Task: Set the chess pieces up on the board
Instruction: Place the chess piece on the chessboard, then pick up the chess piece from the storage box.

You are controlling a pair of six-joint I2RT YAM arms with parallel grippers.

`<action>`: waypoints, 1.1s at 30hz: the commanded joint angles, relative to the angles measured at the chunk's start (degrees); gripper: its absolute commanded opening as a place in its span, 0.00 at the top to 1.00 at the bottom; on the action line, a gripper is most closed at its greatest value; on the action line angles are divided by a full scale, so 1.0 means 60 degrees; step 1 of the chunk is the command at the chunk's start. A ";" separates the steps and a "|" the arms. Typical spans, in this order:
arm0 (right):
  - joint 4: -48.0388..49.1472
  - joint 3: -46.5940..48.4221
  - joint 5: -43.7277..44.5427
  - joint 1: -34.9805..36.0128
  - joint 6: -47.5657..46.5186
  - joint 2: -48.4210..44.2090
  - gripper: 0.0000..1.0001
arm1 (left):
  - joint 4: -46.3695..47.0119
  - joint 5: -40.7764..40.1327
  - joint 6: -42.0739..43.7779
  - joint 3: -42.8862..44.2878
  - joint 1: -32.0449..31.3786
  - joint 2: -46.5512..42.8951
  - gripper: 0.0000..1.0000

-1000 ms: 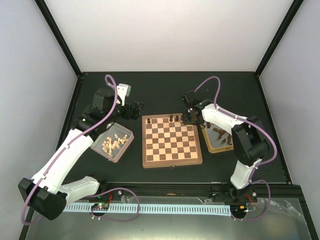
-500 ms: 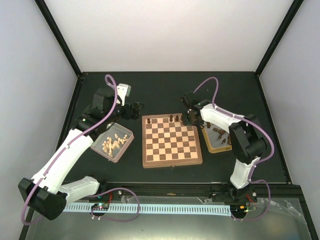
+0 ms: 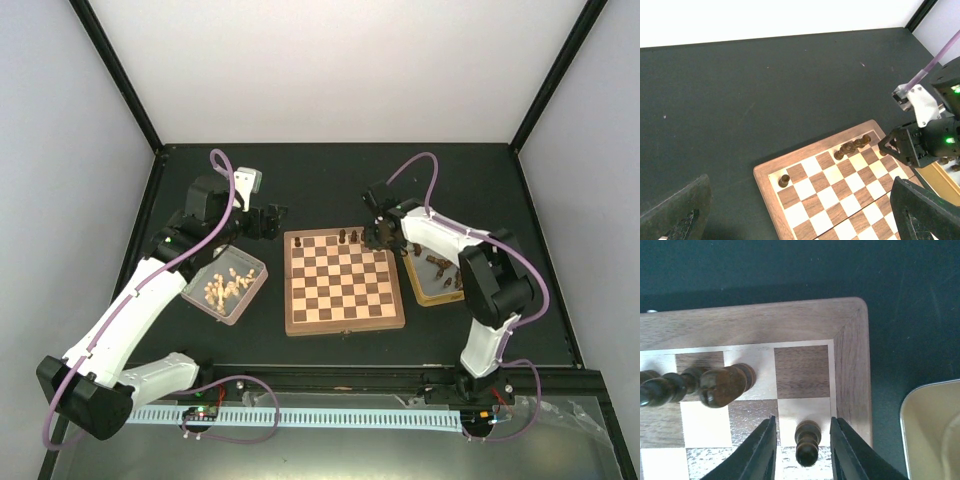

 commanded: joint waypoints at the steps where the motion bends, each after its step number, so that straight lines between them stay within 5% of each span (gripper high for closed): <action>1: 0.0148 -0.0009 0.0429 0.0047 0.0129 -0.1021 0.66 | 0.0184 0.0114 0.0150 -0.0012 0.0068 -0.0061 0.01; 8: 0.0576 -0.1241 0.1266 -0.0487 0.0572 -0.3213 0.64 | 0.0192 0.0109 0.0149 -0.0012 0.0069 -0.0114 0.01; 17: 0.0723 -0.3318 0.1504 -0.2859 0.0492 -0.4875 0.64 | 0.0212 0.0130 0.0120 -0.0027 0.0068 -0.0137 0.01; 24: 0.1328 -0.4273 0.0517 -0.4637 0.0155 -0.4449 0.66 | 0.0219 0.0147 0.0137 -0.0012 0.0069 -0.0107 0.01; 33: 0.1807 -0.3783 0.0701 -0.5232 -0.0057 -0.3274 0.72 | 0.0219 0.0145 0.0134 -0.0020 0.0070 -0.0094 0.01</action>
